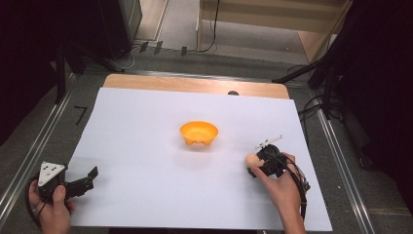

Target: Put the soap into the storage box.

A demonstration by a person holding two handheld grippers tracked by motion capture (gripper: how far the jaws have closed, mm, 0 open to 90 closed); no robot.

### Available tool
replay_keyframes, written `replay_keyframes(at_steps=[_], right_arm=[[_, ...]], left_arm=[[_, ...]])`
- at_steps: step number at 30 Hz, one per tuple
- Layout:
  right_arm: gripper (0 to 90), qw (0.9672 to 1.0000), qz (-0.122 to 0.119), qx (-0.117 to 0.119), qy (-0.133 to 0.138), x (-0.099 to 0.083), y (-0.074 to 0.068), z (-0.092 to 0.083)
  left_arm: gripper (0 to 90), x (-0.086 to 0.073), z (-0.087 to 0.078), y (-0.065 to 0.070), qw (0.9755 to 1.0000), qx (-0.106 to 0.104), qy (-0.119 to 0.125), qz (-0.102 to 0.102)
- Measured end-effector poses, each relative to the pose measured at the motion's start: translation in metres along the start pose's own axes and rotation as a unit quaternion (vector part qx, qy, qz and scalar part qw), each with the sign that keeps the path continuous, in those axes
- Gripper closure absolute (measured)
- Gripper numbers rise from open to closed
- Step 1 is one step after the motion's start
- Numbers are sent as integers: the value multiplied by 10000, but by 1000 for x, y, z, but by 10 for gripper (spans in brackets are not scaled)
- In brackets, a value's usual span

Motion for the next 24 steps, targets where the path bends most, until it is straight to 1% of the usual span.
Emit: replay_keyframes(at_steps=[1,3,5,7,9,11,12,16,20,22,24], right_arm=[[329,10000,-36,11,1,2,0,-2],[330,9997,-190,81,95,7,0,-5],[329,9995,-219,193,108,11,0,-8],[329,9989,-385,171,198,17,0,-10],[329,9984,-493,172,196,22,0,-11],[330,9975,-657,173,200,29,0,-12],[330,9973,-693,180,183,32,-1,-12],[329,9944,-989,297,213,46,-5,-12],[330,9906,-1317,297,235,61,-8,-13],[329,9892,-1384,401,263,69,-10,-14],[329,9865,-1507,501,409,78,-11,-17]], left_arm=[[1,0,0,0,10000,5,-2,1],[1,0,0,0,10000,7,-2,-1],[1,0,0,0,10000,2,-4,3],[0,0,0,0,10000,7,5,3],[1,0,-1,0,10000,-9,36,-2],[1,0,-1,-1,10000,-21,38,-13],[1,0,-1,-1,10000,-13,40,-20],[1,0,-1,0,10000,-14,44,-7],[1,0,-1,0,10000,-9,40,-7],[1,0,0,0,10000,-11,41,-4],[1,0,0,0,10000,-12,37,-10]])
Point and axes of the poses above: each handheld gripper's, and its own axes: z roughly forward along the jaws, x roughly out of its top, y roughly to its right, the point moved 6 cm from there along z, roughly forward along the jaws, and after that the axes turned 6 degrees about z, right-handed, at the moved point
